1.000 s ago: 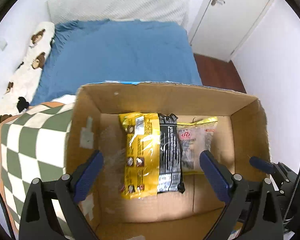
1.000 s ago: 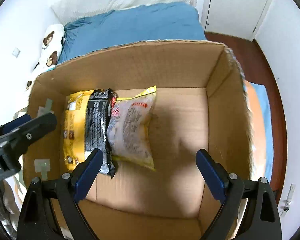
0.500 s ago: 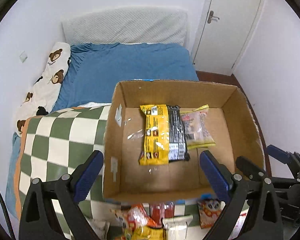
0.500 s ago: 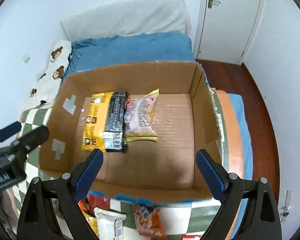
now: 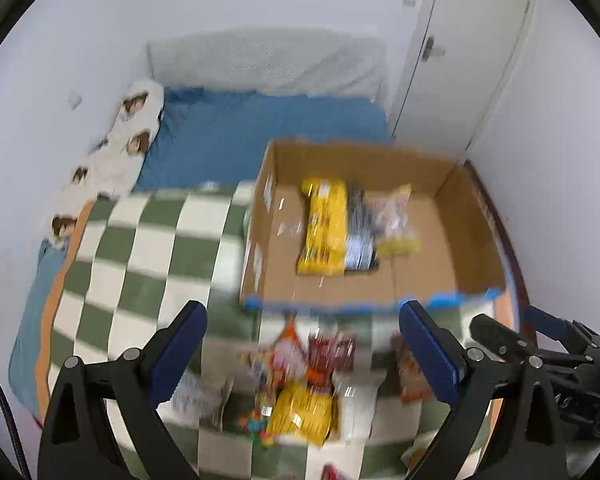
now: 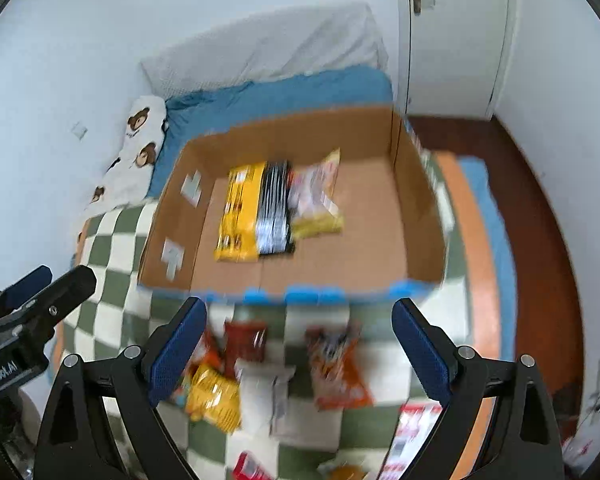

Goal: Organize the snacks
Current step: 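Grasp the yellow snack bag with left tool while right tool grasps white bar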

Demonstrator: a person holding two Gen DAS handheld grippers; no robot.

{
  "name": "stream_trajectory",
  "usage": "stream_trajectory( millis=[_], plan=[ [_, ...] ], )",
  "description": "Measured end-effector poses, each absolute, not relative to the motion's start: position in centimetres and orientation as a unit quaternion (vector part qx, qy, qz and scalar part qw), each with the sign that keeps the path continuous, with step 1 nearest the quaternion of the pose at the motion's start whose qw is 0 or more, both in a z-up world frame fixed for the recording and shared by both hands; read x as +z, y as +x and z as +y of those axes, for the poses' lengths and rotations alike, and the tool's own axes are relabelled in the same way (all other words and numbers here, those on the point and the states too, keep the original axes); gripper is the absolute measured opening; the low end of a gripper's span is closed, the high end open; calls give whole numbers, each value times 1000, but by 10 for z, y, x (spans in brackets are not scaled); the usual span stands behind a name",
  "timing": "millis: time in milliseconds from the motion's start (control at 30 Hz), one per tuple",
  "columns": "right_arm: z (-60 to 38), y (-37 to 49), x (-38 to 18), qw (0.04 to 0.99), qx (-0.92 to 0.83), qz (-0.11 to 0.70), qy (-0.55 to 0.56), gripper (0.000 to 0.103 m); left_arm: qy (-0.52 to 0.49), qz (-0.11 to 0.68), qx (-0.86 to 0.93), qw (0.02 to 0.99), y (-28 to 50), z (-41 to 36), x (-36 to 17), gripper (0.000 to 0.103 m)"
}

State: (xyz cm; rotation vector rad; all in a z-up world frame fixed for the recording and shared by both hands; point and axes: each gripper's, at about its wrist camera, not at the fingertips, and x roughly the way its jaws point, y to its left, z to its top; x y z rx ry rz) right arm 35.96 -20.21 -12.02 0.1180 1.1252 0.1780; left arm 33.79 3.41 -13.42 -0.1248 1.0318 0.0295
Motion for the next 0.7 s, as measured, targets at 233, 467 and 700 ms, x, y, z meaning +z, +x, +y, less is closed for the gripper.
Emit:
stream_trajectory(
  millis=[233,467,700],
  plan=[
    [-207,323,-219,765,98,622,134,96,-110,616,31,779,302,50,-244,98],
    [-166,325,-301,724,108,667,137,83,-157,660,63,732,279,78,-303,98],
    [-160,318,-317,725,95,676,86,58,-299,674,51,673,281,84,-323,98]
  ],
)
